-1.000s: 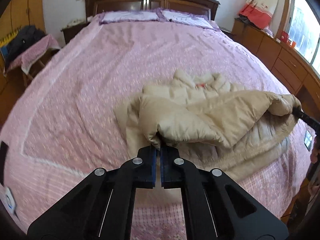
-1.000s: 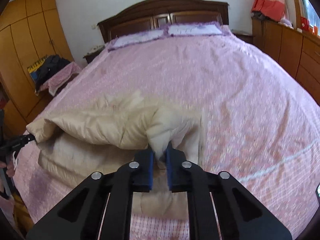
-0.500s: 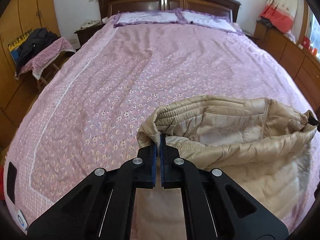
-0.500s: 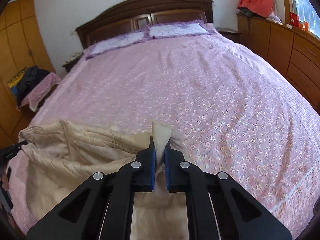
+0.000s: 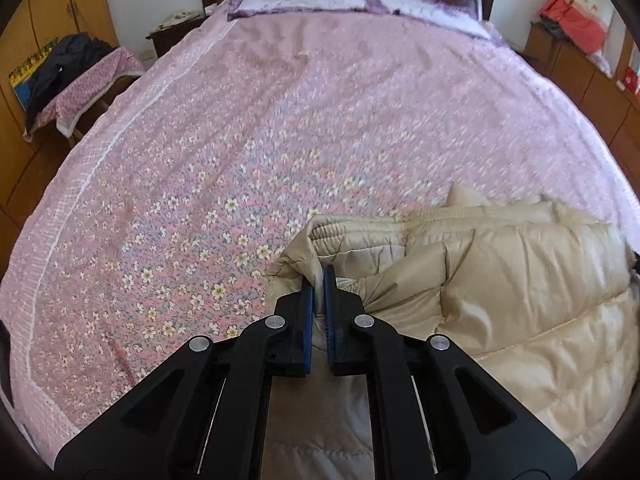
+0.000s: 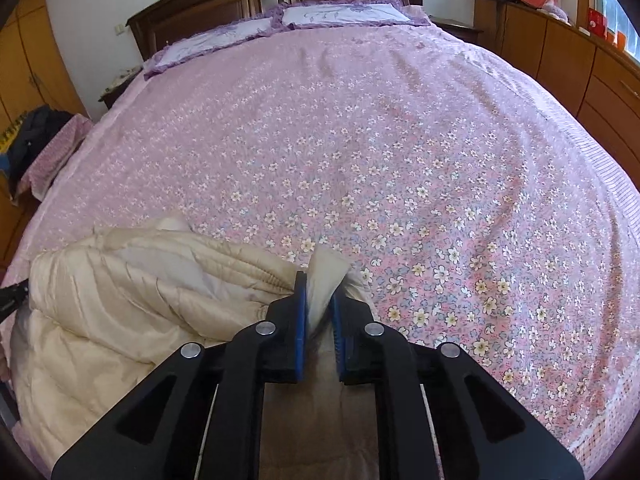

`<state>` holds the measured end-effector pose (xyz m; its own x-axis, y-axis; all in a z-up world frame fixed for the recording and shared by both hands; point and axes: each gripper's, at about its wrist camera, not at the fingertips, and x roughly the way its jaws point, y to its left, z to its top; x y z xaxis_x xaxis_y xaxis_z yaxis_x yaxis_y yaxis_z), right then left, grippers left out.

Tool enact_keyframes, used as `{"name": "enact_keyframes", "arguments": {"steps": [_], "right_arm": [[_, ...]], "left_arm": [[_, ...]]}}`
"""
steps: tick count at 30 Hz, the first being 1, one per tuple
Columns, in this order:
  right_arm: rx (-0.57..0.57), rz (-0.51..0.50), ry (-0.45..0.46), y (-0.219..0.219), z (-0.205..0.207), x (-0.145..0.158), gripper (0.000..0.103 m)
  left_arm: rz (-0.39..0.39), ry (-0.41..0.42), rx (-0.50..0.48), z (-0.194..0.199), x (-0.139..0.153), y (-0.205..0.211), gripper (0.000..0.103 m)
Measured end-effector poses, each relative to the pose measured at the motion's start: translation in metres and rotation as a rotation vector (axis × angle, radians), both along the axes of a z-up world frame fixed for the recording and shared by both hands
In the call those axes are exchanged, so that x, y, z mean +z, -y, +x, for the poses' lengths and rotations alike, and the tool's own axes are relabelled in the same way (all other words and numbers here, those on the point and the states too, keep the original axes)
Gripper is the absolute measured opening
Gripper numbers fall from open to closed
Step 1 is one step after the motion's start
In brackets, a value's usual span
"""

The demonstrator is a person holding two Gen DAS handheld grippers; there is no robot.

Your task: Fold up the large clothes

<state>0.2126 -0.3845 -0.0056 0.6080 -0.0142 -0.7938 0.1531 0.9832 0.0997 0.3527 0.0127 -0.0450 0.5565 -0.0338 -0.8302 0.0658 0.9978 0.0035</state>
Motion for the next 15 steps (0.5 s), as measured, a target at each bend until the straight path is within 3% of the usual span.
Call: {"name": "enact_keyframes", "arguments": {"steps": [2,3,4,5,6,11,15], "right_arm": [[0.016,0.019,0.021,0.005,-0.006,0.009,0.023],[0.022,0.028,0.033,0.008,-0.010,0.014,0.031],[0.023,0.035,0.040,0.010,-0.013,0.018,0.052],[0.007,0.034,0.060,0.016,-0.020,0.024,0.065],[-0.005,0.030,0.079,0.018,-0.025,0.030,0.072],[0.030,0.046,0.092,0.028,-0.044,0.042,0.072],[0.055,0.079,0.048,0.030,-0.043,0.031,0.072]], "left_arm": [[-0.007,0.010,-0.027,-0.005,0.009,-0.004,0.011],[-0.002,0.021,-0.042,-0.010,0.015,-0.007,0.020],[0.011,0.038,-0.045,-0.015,0.021,-0.010,0.037],[0.026,0.051,-0.039,-0.018,0.025,-0.013,0.047],[0.043,0.076,-0.028,-0.025,0.032,-0.018,0.059],[-0.016,0.083,-0.045,-0.042,0.045,-0.031,0.061],[-0.094,0.051,-0.059,-0.049,0.034,-0.034,0.068]]}}
